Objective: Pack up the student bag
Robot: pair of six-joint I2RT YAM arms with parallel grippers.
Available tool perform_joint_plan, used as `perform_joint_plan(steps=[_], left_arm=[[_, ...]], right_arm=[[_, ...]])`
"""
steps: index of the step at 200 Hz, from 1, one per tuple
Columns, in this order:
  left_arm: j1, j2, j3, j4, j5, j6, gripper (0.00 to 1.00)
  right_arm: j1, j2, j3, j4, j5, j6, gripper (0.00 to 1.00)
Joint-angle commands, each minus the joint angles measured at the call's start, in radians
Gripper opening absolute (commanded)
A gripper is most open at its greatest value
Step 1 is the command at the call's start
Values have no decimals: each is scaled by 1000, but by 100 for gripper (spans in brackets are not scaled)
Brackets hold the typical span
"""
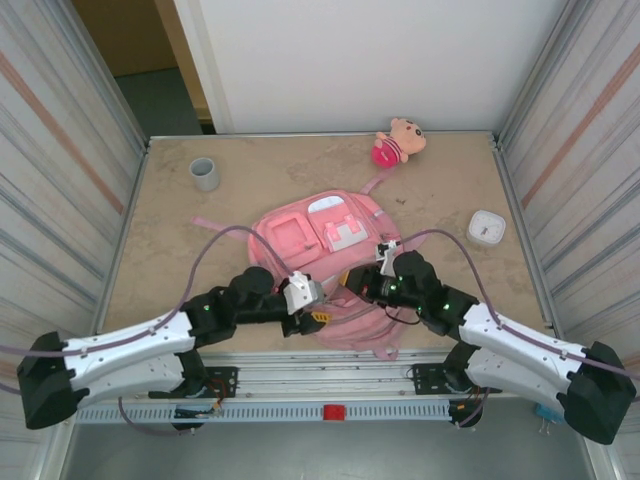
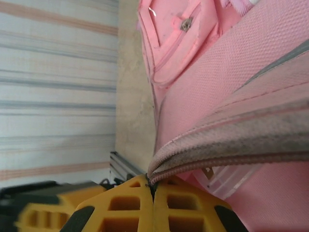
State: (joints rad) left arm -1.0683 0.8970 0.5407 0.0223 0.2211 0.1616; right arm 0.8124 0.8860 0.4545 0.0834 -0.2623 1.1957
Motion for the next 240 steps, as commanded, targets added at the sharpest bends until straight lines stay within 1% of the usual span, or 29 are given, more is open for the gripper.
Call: perform_joint_plan(steps=[1,17,26,39,57,78,93,107,117,121,130,141,150,159,166,181,206,222,240], left_arm=[[-5,-73,22,-126,-173,209,55],[-1,-86,14,-134,-239,309,57],[10,-75,12,-131,-243,359,58],[30,-40,24,-148,-212,413,58],[56,23,37,-143,-135,462,59],[81,99,40,-87,-70,487,59],[101,146,42,-48,-47,489,58],[115,186,48,-32,-15,491,54],[127,206,52,-27,3,492,47],[131,213,54,-27,14,493,42],[144,224,59,-31,47,492,27],[165,227,60,-30,96,481,15],[184,222,56,-25,139,468,9],[205,213,47,-14,186,454,7],[223,205,43,-3,219,441,7],[251,191,33,11,269,423,7],[263,184,37,11,294,412,7],[266,185,39,16,299,401,6],[271,190,49,18,308,381,6]], right_arm=[[-75,-7,42,-94,-155,-131,5],[-102,1,59,-128,-207,-168,4],[-113,5,70,-151,-224,-189,4],[-127,7,81,-175,-242,-208,4],[-145,8,85,-186,-265,-218,5],[-157,11,89,-188,-286,-227,5],[-161,19,96,-192,-300,-236,5],[-161,25,102,-194,-310,-245,5],[-163,28,104,-194,-316,-251,5],[-162,29,105,-194,-317,-255,6],[-163,31,107,-194,-325,-274,6],[-163,31,108,-194,-336,-310,11],[-163,28,107,-190,-343,-354,22],[-158,22,103,-180,-351,-402,32],[-153,17,101,-172,-354,-445,38],[-123,6,96,-163,-335,-556,47],[-69,27,100,-167,-306,-705,50],[-43,61,112,-175,-291,-750,50],[-2,92,140,-201,-244,-780,49]])
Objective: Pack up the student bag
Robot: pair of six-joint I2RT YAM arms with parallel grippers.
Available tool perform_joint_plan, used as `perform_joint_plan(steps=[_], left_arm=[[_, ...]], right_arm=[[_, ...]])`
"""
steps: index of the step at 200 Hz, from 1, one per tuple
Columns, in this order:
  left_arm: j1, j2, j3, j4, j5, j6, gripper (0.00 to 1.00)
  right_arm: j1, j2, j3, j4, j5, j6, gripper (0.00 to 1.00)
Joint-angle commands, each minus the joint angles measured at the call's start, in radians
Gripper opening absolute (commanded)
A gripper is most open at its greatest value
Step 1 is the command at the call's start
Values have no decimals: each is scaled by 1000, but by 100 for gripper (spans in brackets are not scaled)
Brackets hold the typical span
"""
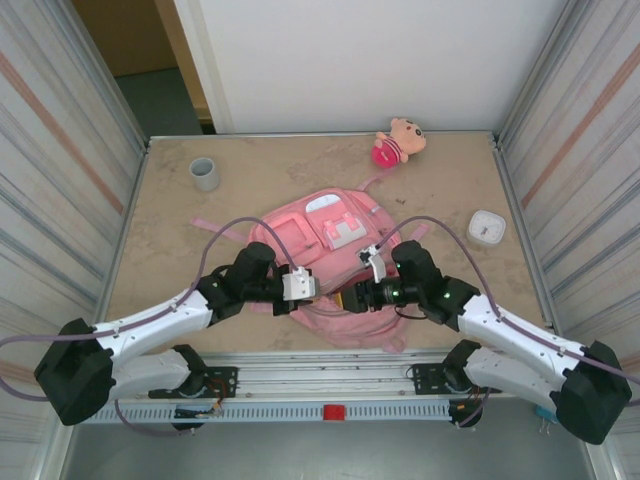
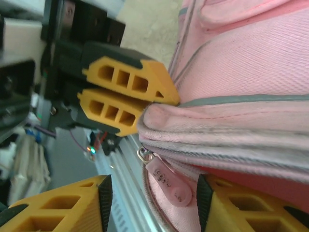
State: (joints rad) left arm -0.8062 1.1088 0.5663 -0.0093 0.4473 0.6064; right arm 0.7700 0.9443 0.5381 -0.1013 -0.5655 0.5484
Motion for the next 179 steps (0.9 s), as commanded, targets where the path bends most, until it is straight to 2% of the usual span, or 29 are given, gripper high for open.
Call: perform_joint_plan(steps=[1,23,70,113,156,168,179], left_arm=[[9,-21,24,49,82,-64,5],[13,-9,32,58,92,-87,5],[15,14,49,84,142,-128,6],[15,21,61,93,156,-145,5],[14,25,66,92,142,-145,5],[16,26,66,88,136,-144,6],[17,26,66,85,133,-143,6]], right_arm=[[45,35,58,-18,64,-134,49],[123,34,88,-73,197,-154,48],[217,9,133,-208,481,-171,46],[293,83,189,-244,596,-208,45],[369,145,266,-335,804,-211,43],[376,142,274,-348,825,-214,40],[378,132,274,-345,815,-220,31]])
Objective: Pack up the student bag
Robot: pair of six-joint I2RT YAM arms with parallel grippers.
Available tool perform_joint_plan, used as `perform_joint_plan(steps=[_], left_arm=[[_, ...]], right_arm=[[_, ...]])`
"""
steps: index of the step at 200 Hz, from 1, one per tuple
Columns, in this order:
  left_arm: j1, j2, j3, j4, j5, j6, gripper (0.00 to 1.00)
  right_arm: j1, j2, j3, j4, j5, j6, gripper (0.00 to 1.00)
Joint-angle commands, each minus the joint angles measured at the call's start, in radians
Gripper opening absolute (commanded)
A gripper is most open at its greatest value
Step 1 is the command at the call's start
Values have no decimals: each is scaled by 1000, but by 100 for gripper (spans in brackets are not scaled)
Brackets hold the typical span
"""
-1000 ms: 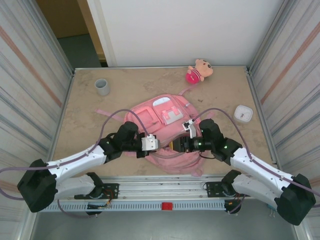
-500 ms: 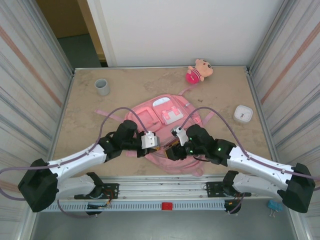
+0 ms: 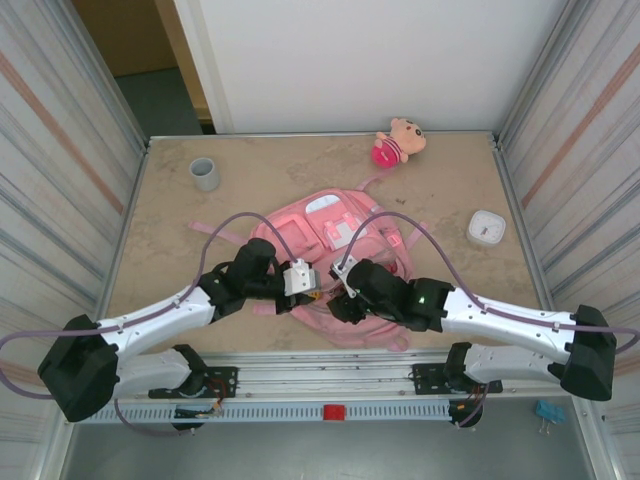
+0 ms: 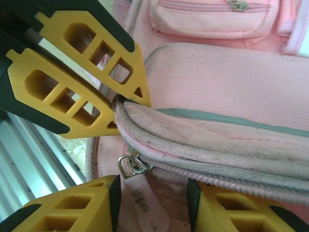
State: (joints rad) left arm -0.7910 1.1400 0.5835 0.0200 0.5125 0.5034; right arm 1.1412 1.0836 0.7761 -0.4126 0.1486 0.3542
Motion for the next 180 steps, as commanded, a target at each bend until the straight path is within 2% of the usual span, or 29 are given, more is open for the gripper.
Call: perform_joint_plan(steps=[1,11,40,78,93,109,180], left_arm=[[2,-5,49,56,67,-41,5],[3,-5,47,53,67,-40,5],[8,-9,42,51,62,-40,5],[13,-9,40,38,50,-37,6],[13,-13,40,34,48,-38,6],[13,-16,39,35,50,-41,6],[13,-20,42,41,59,-49,6]], right_arm=[[7,-8,35,-32,100,-26,30],[5,-16,32,-26,79,-33,24],[-3,-25,32,-39,38,-25,14],[-60,-33,34,-77,-52,14,8],[-81,-33,38,-87,-92,19,16],[-76,-24,46,-93,-78,17,27],[36,29,95,-83,53,-56,37]])
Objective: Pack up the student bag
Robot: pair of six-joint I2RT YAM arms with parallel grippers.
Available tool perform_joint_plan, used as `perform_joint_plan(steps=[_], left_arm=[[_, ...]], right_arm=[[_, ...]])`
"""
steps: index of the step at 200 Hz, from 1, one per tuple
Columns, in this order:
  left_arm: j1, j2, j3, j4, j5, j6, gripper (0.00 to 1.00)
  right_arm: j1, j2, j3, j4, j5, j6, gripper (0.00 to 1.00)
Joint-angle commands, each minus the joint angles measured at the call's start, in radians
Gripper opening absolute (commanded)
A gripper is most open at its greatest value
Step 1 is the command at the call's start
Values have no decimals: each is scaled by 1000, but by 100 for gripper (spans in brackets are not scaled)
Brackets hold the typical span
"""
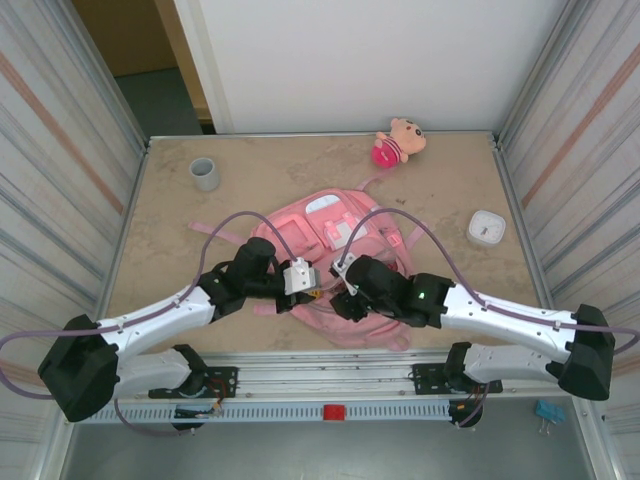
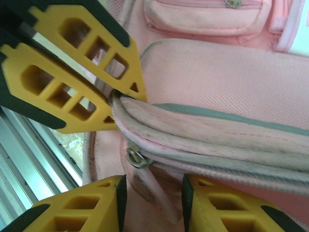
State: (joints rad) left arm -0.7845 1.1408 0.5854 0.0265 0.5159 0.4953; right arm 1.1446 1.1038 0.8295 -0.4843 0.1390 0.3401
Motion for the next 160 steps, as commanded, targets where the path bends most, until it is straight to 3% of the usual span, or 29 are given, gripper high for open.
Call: perform_joint_plan(steps=[1,35,57,73,122,136,160], left_arm=[[7,-21,40,35,56,-40,6],[8,-25,40,36,48,-44,5],[8,-30,37,36,43,-48,5],[9,-31,37,36,45,-50,5],[10,-33,37,39,45,-54,6],[9,-32,37,42,46,-57,5],[10,-32,38,43,46,-58,5]], right_arm=[[33,8,41,-10,63,-43,37],[28,-17,40,-5,18,-38,20],[-50,-23,39,-18,-184,15,10],[-84,-12,40,-37,-264,56,6],[-149,-7,35,-47,-422,173,5],[-139,-13,33,-53,-381,192,12],[-77,-15,56,-113,-188,198,26]])
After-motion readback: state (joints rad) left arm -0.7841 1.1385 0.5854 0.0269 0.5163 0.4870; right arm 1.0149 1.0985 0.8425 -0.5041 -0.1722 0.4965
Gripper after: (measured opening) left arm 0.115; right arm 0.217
